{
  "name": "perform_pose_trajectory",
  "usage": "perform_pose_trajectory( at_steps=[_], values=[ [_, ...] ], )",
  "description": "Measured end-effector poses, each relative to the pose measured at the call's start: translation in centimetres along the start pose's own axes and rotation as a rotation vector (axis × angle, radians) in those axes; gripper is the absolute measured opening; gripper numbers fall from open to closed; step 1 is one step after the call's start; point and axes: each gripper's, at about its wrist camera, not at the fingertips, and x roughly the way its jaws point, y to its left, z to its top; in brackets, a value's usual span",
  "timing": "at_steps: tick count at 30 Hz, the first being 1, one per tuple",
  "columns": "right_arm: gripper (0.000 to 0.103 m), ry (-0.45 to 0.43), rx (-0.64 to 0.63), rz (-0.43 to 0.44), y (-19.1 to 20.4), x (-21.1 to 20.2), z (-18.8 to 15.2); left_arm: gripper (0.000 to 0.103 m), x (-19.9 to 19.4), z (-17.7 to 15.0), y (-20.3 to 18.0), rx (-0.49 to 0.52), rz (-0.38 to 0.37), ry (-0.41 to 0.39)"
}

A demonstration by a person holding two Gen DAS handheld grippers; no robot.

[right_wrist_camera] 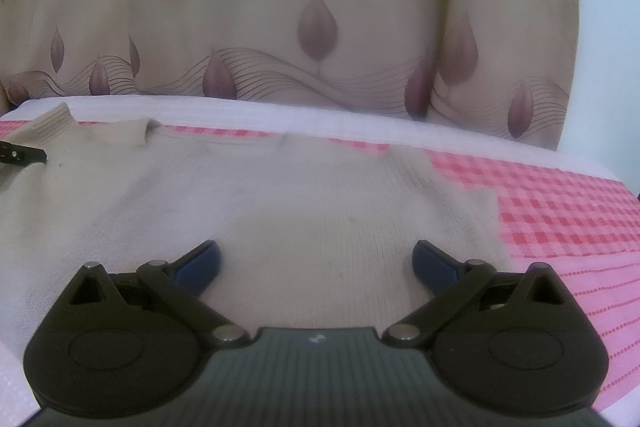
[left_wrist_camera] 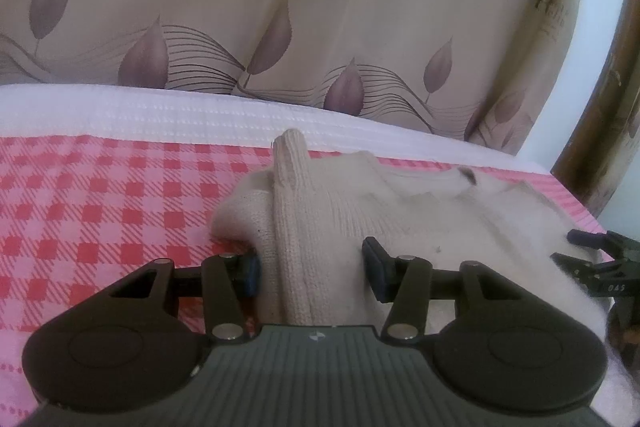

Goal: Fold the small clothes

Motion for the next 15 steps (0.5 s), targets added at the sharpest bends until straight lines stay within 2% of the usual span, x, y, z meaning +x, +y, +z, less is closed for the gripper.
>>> perform_pose_trajectory(
  at_steps=[5,12,15],
  values=[
    [0.103,0.0,-0.002,0.001,-0.1,0.0,0.0,0.054,0.1,0.0,-0.2,0.012,0.013,-0.001],
    [0.103,0.0,-0.003,0.001,0.0,0.0,0.0,0.056,0.2,0.2,-0.8,0.028,0.067,0.004],
    [0.103,0.0,-0.003,0.002,-0.1,0.0,0.0,0.048,0.2,0.6,-1.9,0.028,0.118,0.005]
  ],
)
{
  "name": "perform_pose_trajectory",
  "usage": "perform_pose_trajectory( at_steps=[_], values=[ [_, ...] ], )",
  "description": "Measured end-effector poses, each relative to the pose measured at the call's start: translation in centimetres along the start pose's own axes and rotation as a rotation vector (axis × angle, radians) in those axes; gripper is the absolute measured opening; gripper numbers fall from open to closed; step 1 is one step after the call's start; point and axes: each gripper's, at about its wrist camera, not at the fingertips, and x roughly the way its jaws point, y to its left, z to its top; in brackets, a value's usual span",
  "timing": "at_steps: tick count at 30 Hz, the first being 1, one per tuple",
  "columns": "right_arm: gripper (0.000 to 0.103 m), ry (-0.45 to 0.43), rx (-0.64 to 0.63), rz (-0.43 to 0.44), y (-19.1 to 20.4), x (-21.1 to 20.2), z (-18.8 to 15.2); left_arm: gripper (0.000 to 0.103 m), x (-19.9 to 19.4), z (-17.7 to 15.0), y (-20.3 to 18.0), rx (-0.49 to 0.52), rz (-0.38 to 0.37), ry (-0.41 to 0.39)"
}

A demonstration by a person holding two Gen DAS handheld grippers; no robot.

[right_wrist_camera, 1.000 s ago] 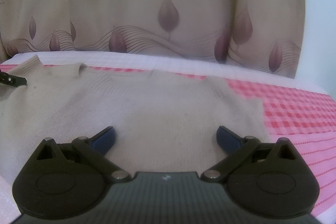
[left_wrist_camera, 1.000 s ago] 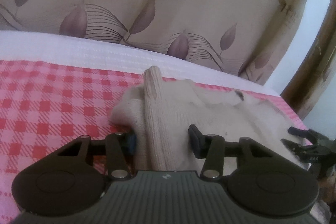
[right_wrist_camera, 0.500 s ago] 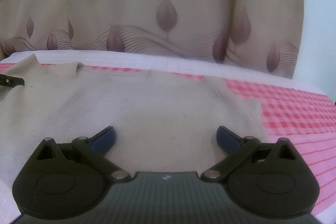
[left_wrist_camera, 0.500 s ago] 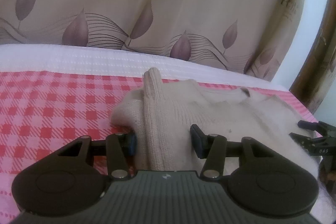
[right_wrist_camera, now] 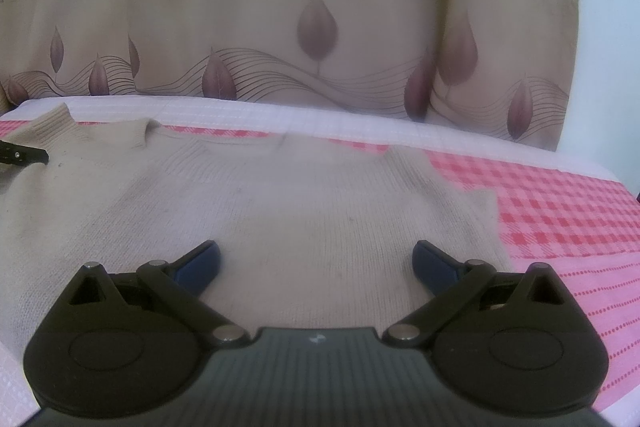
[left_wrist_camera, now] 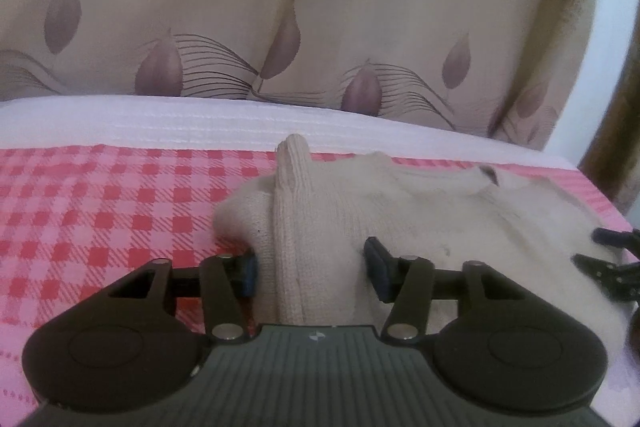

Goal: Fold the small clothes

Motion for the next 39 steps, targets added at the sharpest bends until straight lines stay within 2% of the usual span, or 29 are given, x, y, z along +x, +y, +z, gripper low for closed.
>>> perform_pose_trajectory(
  at_steps=[2,5,12,19,32,37,39],
  values=[
    [0.103,0.001,0.0,0.0,0.0,0.0,0.0,0.028,0.0,0.6,-1.0,0.028,0.045,0.008],
    [0.103,0.002,0.005,0.004,-0.2,0.0,0.1,0.024,0.2,1.6,-2.3,0.036,0.107,0.052],
    [0.103,-0.007,0.046,0.033,-0.9,-0.3,0.1,0.021,-0.5,4.0,-3.9,-0.06,0.134,0.117],
    [0.103,-0.1,0.132,0.094,-2.5,-1.6,-0.4,0.02,-1.1,5.5,-8.2,-0.106,0.141,0.158],
    [0.103,-0.138,0.142,0.149,-2.6,-2.7,-0.8,0.018,1.8,5.5,-18.6,-0.179,0.067,0.245],
    [0.103,-0.141,0.142,0.171,-2.8,-2.8,-0.9,0.018,3.3,4.6,-19.5,-0.32,0.028,0.28],
    [0.103,-0.139,0.14,0.177,-2.8,-2.7,-0.9,0.022,3.5,4.5,-19.7,-0.343,0.004,0.279]
  ],
)
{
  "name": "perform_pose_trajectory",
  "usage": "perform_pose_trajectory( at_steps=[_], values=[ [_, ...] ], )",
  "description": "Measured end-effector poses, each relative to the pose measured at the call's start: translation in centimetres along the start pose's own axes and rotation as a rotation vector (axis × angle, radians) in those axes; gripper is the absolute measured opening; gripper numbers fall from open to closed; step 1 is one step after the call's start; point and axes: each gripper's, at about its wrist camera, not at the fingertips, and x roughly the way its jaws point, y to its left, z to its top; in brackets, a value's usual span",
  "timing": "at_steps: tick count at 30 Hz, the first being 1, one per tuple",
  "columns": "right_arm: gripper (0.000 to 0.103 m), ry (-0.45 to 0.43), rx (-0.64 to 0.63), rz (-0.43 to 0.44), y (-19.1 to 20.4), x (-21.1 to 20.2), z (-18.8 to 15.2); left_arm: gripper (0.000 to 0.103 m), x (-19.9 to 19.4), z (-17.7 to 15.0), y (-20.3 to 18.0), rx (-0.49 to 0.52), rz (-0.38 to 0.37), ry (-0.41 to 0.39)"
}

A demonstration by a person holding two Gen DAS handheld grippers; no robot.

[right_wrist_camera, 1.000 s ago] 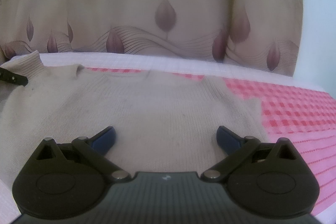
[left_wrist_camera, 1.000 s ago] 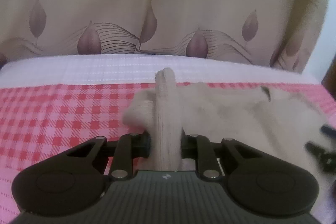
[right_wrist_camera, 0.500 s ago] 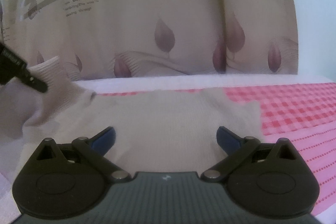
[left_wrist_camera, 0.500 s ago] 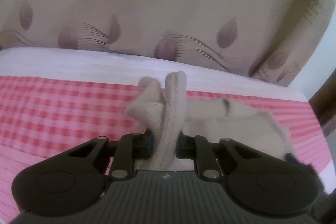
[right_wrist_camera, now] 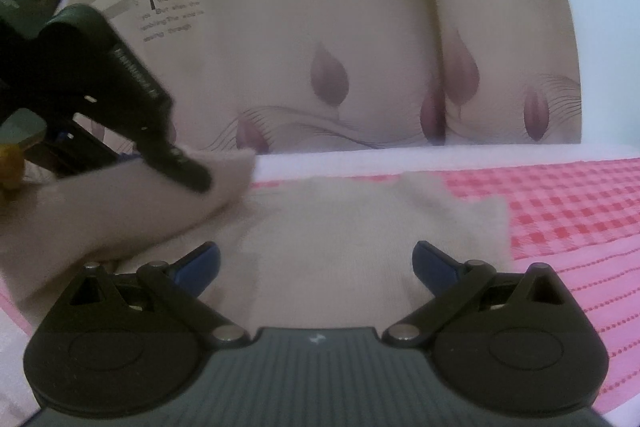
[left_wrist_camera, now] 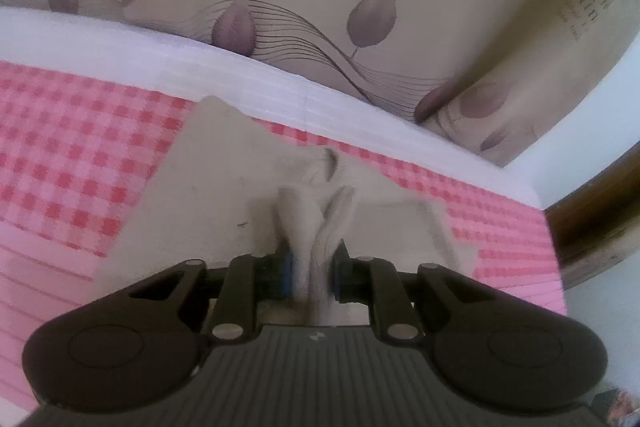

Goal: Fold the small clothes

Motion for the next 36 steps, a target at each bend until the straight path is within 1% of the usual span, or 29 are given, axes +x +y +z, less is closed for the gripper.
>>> perform_pose_trajectory(
  at_steps=[1,2,3,4,5,6,7,8,9,10,11,13,14,15,16,17,18,19,20,22,24,26,27,28,29,30,32,34,36],
  values=[
    [0.103,0.003,-0.002,0.002,0.0,0.1,0.1,0.025,0.1,0.0,0.2,-0.024,-0.045,0.01],
    [0.103,0.005,-0.005,0.005,0.1,0.1,0.1,0.025,0.3,0.1,0.6,-0.065,-0.129,0.04],
    [0.103,0.009,-0.008,0.01,0.1,0.2,0.1,0.025,0.4,0.2,0.9,-0.109,-0.192,0.067],
    [0.103,0.014,-0.011,0.017,0.2,0.2,0.0,0.026,0.1,0.2,1.2,-0.146,-0.247,0.073],
    [0.103,0.019,-0.013,0.025,0.2,0.2,0.0,0.032,-0.3,0.2,1.3,-0.154,-0.282,0.064],
    [0.103,0.028,-0.016,0.037,0.2,0.3,0.0,0.035,-1.0,0.3,1.0,-0.136,-0.304,0.043],
    [0.103,0.036,-0.02,0.052,0.2,0.4,0.0,0.037,-2.0,0.4,0.9,-0.105,-0.328,0.01],
    [0.103,0.042,-0.024,0.066,0.2,0.4,-0.1,0.043,-3.0,0.5,0.9,-0.076,-0.354,-0.028],
    [0.103,0.047,-0.025,0.08,0.2,0.4,-0.1,0.048,-4.4,0.5,1.2,-0.041,-0.377,-0.085],
    [0.103,0.053,-0.024,0.096,0.1,0.5,-0.1,0.061,-5.7,0.4,1.5,-0.01,-0.38,-0.143],
    [0.103,0.057,-0.021,0.109,0.0,0.5,0.0,0.076,-7.0,0.0,2.1,0.023,-0.366,-0.212],
    [0.103,0.069,0.0,0.146,-0.5,0.5,0.1,0.089,-9.5,-1.7,4.1,0.063,-0.301,-0.365],
    [0.103,0.076,0.026,0.179,-1.0,0.6,0.3,0.09,-10.2,-2.8,5.3,0.088,-0.266,-0.425],
    [0.103,0.081,0.068,0.216,-1.6,0.5,0.4,0.09,-10.6,-4.1,6.3,0.124,-0.233,-0.465],
    [0.103,0.082,0.122,0.258,-2.4,0.4,0.5,0.09,-10.6,-5.5,7.3,0.158,-0.201,-0.48],
    [0.103,0.082,0.193,0.308,-3.3,0.3,0.6,0.089,-10.4,-6.6,8.2,0.177,-0.186,-0.48],
    [0.103,0.082,0.312,0.379,-4.6,0.3,0.8,0.089,-10.0,-7.9,9.0,0.186,-0.184,-0.476],
    [0.103,0.082,0.411,0.422,-5.4,0.3,0.7,0.088,-9.6,-9.1,9.8,0.181,-0.202,-0.469],
    [0.103,0.087,0.48,0.445,-6.0,0.5,0.7,0.088,-9.3,-10.2,10.4,0.172,-0.227,-0.462],
    [0.103,0.127,0.577,0.498,-6.4,1.6,0.8,0.088,-8.4,-12.3,10.9,0.157,-0.285,-0.467],
    [0.103,0.159,0.607,0.519,-5.8,2.6,0.8,0.088,-8.0,-13.9,11.0,0.187,-0.331,-0.489],
    [0.103,0.19,0.621,0.573,-4.7,3.4,1.1,0.088,-6.9,-15.1,10.2,0.259,-0.345,-0.488],
    [0.103,0.218,0.617,0.572,-4.1,4.1,1.5,0.089,-6.4,-15.6,9.9,0.289,-0.343,-0.475],
    [0.103,0.238,0.607,0.548,-3.7,4.4,1.7,0.088,-6.4,-15.7,9.5,0.316,-0.352,-0.455],
    [0.103,0.246,0.601,0.545,-3.4,4.7,2.0,0.09,-6.5,-15.9,9.3,0.34,-0.386,-0.46],
    [0.103,0.247,0.606,0.565,-3.0,4.9,2.2,0.091,-6.5,-16.0,9.2,0.359,-0.422,-0.454],
    [0.103,0.246,0.625,0.579,-2.6,5.2,2.4,0.095,-6.4,-16.1,9.3,0.369,-0.459,-0.438],
    [0.103,0.251,0.644,0.603,-2.0,5.9,2.6,0.097,-6.1,-15.9,9.7,0.349,-0.5,-0.422],
    [0.102,0.255,0.611,0.599,-1.1,6.3,2.6,0.098,-5.8,-15.8,10.2,0.323,-0.525,-0.408]
  ],
)
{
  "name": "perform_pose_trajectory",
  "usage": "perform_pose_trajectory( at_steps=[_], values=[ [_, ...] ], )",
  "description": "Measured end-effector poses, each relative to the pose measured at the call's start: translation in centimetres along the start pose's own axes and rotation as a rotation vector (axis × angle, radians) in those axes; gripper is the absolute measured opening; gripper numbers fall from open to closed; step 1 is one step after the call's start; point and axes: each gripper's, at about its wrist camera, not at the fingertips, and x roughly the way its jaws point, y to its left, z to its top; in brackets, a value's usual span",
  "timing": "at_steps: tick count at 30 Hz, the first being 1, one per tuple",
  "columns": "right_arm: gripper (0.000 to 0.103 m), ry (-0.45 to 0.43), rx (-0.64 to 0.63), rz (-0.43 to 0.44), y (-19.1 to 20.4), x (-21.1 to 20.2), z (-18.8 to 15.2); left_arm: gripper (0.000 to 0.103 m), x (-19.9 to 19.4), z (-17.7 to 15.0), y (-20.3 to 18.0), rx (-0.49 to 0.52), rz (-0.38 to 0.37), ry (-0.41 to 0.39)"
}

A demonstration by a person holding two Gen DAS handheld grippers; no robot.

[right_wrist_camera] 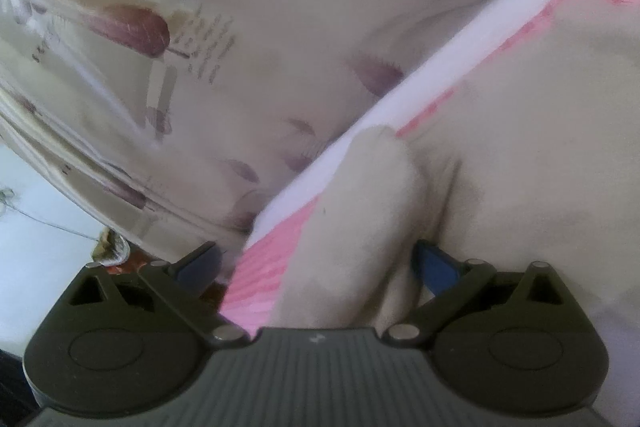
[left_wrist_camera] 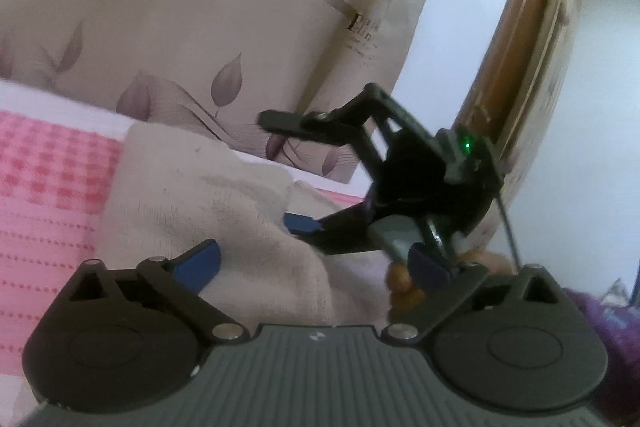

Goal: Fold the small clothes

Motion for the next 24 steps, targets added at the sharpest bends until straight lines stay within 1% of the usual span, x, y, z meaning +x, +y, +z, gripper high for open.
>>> perform_pose_trajectory(
  at_steps=[2,4,7,9,11,13,16,17,18,19,20,21,22,24],
  values=[
    [0.101,0.019,-0.057,-0.023,0.4,0.9,-0.2,0.101,-0.1,0.0,0.2,-0.016,-0.014,0.0],
    [0.101,0.038,-0.11,-0.059,0.8,1.6,-0.5,0.102,-0.2,-0.2,0.1,-0.021,-0.012,-0.002],
    [0.101,0.037,-0.139,-0.107,1.3,2.0,-0.6,0.103,-0.6,-0.1,0.3,-0.033,-0.009,-0.007],
    [0.102,0.023,-0.144,-0.099,1.3,1.9,-0.8,0.103,-0.7,0.1,0.4,-0.04,-0.002,-0.01],
    [0.102,0.038,-0.166,-0.087,1.2,1.8,-0.9,0.103,-0.6,0.3,0.6,-0.045,0.001,-0.01],
    [0.102,0.047,-0.15,-0.074,0.9,1.7,-0.7,0.103,-0.6,0.4,0.6,-0.045,0.004,-0.009],
    [0.101,0.047,-0.128,-0.079,1.1,2.0,-0.4,0.103,-0.7,0.4,0.6,-0.048,0.007,-0.009],
    [0.093,0.045,-0.14,-0.084,1.2,2.1,-0.4,0.103,-0.7,0.4,0.6,-0.05,0.01,-0.01],
    [0.067,0.042,-0.155,-0.098,1.3,2.0,-0.6,0.103,-0.7,0.4,0.6,-0.053,0.014,-0.012],
    [0.05,0.038,-0.157,-0.111,1.2,2.0,-0.7,0.103,-0.8,0.4,0.7,-0.058,0.015,-0.012],
    [0.039,0.029,-0.133,-0.113,0.8,1.7,-0.7,0.103,-0.8,0.4,0.7,-0.063,0.016,-0.013],
    [0.033,0.013,-0.092,-0.094,0.1,1.3,-0.7,0.103,-0.8,0.3,0.8,-0.065,0.018,-0.014],
    [0.031,-0.004,-0.064,-0.076,-0.4,1.0,-0.7,0.103,-0.8,0.3,0.7,-0.066,0.02,-0.015],
    [0.026,-0.024,-0.07,-0.07,-0.3,0.6,-0.9,0.103,-0.9,0.3,0.7,-0.065,0.03,-0.022]
  ],
)
